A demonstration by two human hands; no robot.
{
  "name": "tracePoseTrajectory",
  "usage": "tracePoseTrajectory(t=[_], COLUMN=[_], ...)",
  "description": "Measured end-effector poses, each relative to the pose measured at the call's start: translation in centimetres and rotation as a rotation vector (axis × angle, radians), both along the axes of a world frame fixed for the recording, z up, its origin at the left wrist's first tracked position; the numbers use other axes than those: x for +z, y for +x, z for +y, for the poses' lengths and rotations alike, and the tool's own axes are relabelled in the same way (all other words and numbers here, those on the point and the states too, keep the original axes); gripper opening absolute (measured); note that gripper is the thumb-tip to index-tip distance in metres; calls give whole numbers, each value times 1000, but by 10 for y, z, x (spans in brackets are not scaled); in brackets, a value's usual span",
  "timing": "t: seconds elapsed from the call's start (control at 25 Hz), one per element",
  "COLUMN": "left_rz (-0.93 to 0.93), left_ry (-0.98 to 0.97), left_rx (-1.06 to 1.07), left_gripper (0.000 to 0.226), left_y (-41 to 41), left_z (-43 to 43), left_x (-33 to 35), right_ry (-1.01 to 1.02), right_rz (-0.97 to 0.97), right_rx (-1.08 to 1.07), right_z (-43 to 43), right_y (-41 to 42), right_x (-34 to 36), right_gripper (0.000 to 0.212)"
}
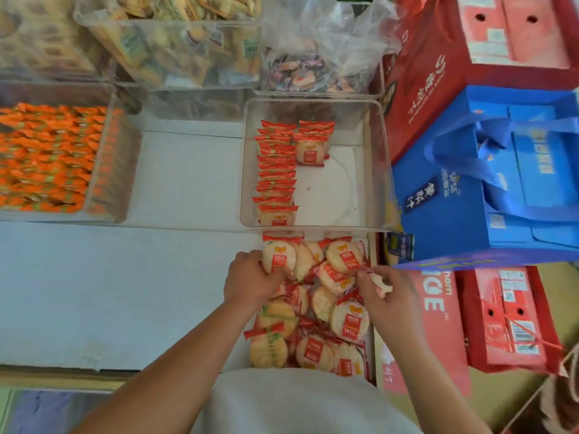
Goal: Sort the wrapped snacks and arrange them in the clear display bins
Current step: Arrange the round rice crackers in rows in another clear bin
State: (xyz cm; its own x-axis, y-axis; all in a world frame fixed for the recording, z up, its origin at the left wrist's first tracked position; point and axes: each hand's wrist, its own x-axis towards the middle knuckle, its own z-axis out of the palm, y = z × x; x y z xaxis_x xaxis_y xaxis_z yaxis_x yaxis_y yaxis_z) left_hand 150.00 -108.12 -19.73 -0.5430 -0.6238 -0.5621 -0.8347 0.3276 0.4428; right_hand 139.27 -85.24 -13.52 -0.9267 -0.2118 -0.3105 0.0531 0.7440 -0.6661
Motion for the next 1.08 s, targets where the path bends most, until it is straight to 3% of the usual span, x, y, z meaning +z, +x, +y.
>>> tracePoseTrajectory(t=[0.12, 0.36, 0.56, 0.76, 0.92, 1.08], left_rz=[25, 220, 355, 478, 547, 542], left_ry=[11, 208, 339, 527, 616, 540], left_rx=[59, 340, 513, 542, 412, 165], left_gripper=[62, 33, 28, 30, 29, 34], left_y=[-8, 17, 54, 72, 85, 102], left_z=[1, 1, 6, 18, 31, 40], left_x=[-2, 22, 54, 91, 113, 114], right_ry=[92, 420, 198, -193, -441, -502], right_rz=[-114, -205, -153, -190, -367, -359], right_rx=[67, 253, 139, -75, -175, -270], right_z=[-22, -57, -51, -46, -44, -38], right_y=[-29, -59, -41, 6, 68, 121], right_x=[-9, -20, -22, 24, 63, 77], right_gripper=[45, 40, 65, 26, 17, 20])
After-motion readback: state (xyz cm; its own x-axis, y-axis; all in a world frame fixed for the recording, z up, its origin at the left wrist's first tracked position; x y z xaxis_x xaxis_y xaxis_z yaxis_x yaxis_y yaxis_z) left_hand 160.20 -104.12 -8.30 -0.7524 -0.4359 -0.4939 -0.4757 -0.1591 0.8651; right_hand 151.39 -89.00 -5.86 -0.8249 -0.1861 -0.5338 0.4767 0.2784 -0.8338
